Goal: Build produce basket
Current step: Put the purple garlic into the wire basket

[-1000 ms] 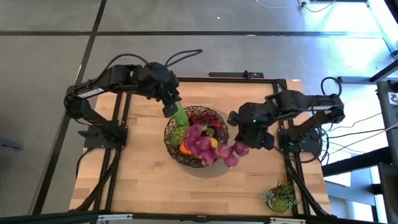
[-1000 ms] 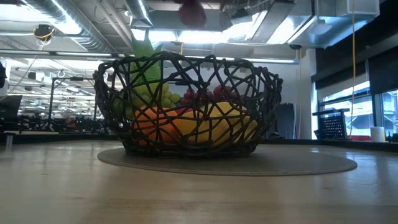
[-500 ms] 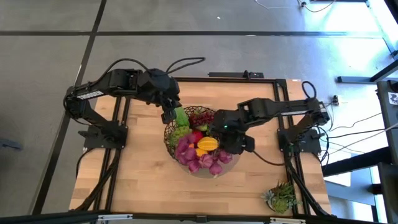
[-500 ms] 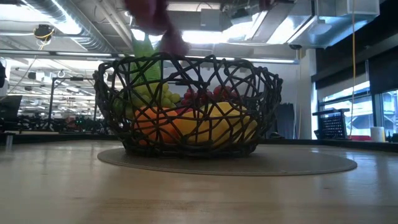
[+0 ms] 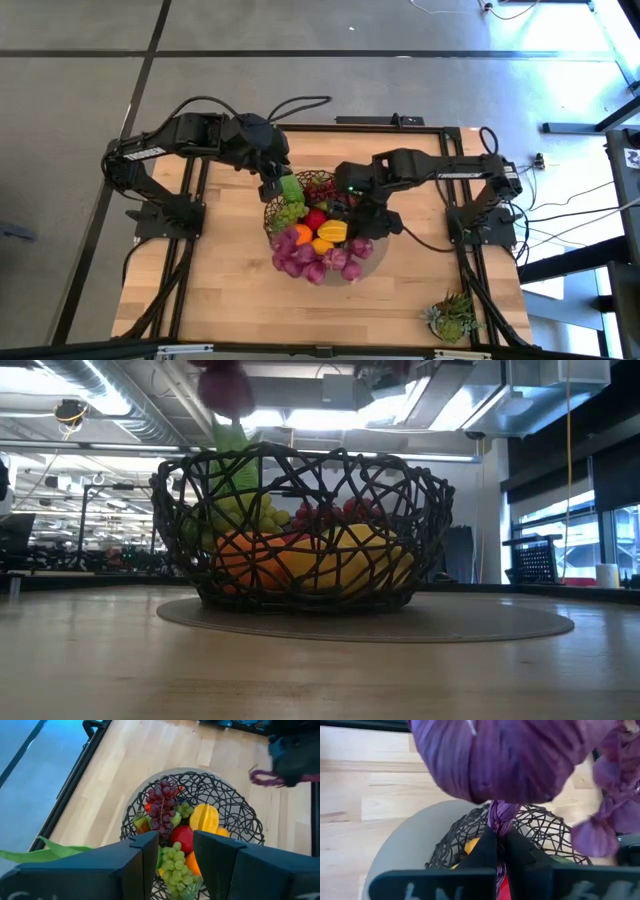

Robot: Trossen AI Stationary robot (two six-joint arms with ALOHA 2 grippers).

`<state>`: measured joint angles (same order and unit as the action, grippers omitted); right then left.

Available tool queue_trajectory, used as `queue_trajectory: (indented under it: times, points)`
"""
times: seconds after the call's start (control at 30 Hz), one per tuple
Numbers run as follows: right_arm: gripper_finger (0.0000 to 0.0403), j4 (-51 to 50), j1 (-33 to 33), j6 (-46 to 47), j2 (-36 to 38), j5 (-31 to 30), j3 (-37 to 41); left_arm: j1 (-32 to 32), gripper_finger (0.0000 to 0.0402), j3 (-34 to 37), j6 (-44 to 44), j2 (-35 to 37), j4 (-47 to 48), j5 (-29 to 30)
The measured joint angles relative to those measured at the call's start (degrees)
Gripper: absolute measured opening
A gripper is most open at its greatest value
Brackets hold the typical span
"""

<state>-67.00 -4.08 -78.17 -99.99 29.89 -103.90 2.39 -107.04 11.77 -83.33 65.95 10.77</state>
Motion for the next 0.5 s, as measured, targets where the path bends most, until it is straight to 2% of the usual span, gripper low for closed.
queue_trajectory:
  times: [0.37,0.5]
  points:
    - [0.0002,0.1,1.4,-0.3,-1.6,0.1,0.0,-1.2,0.0112,0.0,-0.2,0.0,0.2,-15.5]
    - [0.0002,0.0,1.9,0.3,-1.5,-0.1,0.0,-2.7,0.0112,0.0,-0.2,-0.3,-1.0,-17.6]
